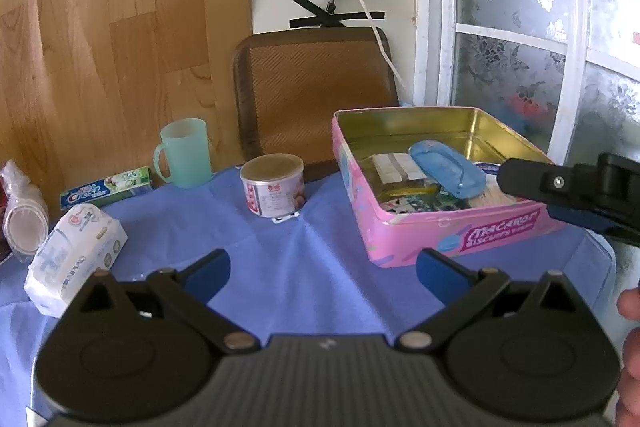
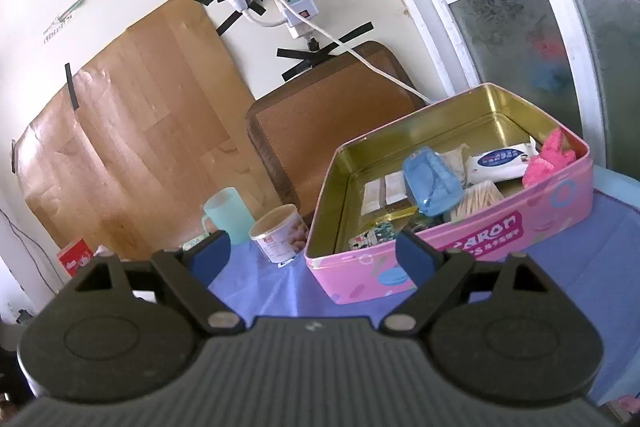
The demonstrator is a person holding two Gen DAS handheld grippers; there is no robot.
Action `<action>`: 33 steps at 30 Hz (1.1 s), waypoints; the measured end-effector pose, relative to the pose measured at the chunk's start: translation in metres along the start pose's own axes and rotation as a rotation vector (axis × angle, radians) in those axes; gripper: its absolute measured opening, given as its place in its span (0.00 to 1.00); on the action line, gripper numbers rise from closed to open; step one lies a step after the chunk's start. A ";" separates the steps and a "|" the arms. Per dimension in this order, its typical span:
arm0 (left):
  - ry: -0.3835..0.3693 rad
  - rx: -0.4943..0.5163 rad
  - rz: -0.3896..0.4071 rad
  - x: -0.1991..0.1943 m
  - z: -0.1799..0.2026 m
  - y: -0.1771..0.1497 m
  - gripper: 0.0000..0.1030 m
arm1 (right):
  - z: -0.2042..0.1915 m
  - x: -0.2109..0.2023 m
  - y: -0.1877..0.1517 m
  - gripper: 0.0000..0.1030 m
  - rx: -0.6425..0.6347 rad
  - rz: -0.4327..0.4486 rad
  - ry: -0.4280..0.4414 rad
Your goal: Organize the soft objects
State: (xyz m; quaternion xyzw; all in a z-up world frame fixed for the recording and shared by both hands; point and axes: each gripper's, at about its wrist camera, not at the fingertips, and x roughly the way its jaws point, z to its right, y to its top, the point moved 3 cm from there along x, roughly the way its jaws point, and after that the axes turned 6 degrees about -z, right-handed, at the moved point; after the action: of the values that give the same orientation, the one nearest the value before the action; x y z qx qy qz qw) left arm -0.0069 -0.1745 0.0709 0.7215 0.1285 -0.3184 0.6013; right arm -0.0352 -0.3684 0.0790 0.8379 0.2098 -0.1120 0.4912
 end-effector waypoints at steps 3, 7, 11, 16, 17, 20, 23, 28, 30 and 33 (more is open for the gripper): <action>0.008 -0.001 0.007 -0.002 0.000 0.000 1.00 | 0.000 -0.001 0.000 0.89 -0.004 0.005 -0.003; 0.033 0.000 0.024 -0.004 -0.001 0.002 1.00 | 0.000 -0.001 0.000 0.89 -0.003 0.006 -0.005; 0.043 -0.006 0.038 -0.006 -0.003 0.003 1.00 | 0.000 -0.002 -0.001 0.89 -0.004 0.006 -0.006; 0.089 -0.006 0.065 -0.009 -0.003 0.004 1.00 | 0.000 -0.002 -0.002 0.89 0.000 0.009 -0.014; 0.095 -0.007 0.068 -0.010 -0.003 0.004 1.00 | 0.000 -0.002 -0.002 0.89 0.001 0.007 -0.014; 0.101 -0.009 0.073 -0.011 -0.003 0.004 1.00 | 0.000 -0.002 -0.002 0.89 0.002 0.007 -0.015; 0.118 -0.008 0.081 -0.012 -0.002 0.004 1.00 | -0.001 -0.002 -0.003 0.89 0.001 0.010 -0.018; 0.159 0.011 0.091 -0.013 0.000 0.003 1.00 | 0.000 -0.002 -0.003 0.89 0.007 0.009 -0.020; 0.158 0.013 0.088 -0.014 0.001 0.002 1.00 | 0.000 -0.003 -0.003 0.89 0.008 0.010 -0.021; 0.153 0.015 0.078 -0.014 0.003 0.002 1.00 | 0.000 -0.003 -0.003 0.89 0.008 0.009 -0.020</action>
State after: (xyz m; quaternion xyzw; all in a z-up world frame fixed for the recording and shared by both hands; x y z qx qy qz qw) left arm -0.0174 -0.1749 0.0804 0.7527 0.1432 -0.2396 0.5963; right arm -0.0392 -0.3679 0.0774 0.8397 0.2008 -0.1191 0.4904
